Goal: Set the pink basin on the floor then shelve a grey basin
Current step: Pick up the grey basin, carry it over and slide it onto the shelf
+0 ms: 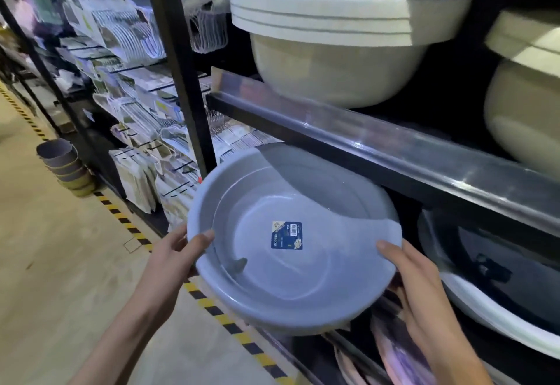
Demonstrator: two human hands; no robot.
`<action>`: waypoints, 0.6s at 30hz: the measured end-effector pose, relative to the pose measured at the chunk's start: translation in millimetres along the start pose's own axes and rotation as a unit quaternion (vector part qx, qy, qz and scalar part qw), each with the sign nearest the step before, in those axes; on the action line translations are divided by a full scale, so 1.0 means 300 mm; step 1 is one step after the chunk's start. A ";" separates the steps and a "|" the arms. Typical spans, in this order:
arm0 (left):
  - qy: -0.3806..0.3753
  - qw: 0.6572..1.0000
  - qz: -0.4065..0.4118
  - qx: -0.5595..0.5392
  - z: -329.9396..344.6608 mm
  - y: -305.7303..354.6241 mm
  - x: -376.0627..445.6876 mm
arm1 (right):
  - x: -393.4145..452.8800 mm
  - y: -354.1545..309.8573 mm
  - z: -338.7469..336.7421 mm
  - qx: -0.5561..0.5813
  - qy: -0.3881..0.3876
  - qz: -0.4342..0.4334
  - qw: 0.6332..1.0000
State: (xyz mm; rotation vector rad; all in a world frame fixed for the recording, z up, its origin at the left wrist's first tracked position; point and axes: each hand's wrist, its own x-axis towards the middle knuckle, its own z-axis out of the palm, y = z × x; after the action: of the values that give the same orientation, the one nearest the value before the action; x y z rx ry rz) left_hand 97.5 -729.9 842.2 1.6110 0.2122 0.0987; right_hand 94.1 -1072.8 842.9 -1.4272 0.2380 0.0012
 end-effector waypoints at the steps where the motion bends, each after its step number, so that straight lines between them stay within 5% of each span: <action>1: -0.014 1.000 -0.001 -0.006 0.006 -0.003 0.032 | 0.015 -0.001 -0.003 0.004 0.010 0.004 1.000; 11: -0.126 0.992 0.007 -0.002 0.075 -0.038 0.328 | 0.085 0.036 -0.012 -0.001 0.159 0.052 0.986; 18: -0.213 0.976 0.013 -0.030 0.127 -0.045 0.493 | 0.077 0.041 0.032 0.010 0.187 0.015 0.982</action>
State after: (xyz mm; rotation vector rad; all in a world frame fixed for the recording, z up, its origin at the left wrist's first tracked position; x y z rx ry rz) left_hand 248.4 -737.8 816.9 1.5350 -0.1437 -0.2176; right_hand 116.4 -1064.8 828.2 -1.3965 0.5682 -0.2457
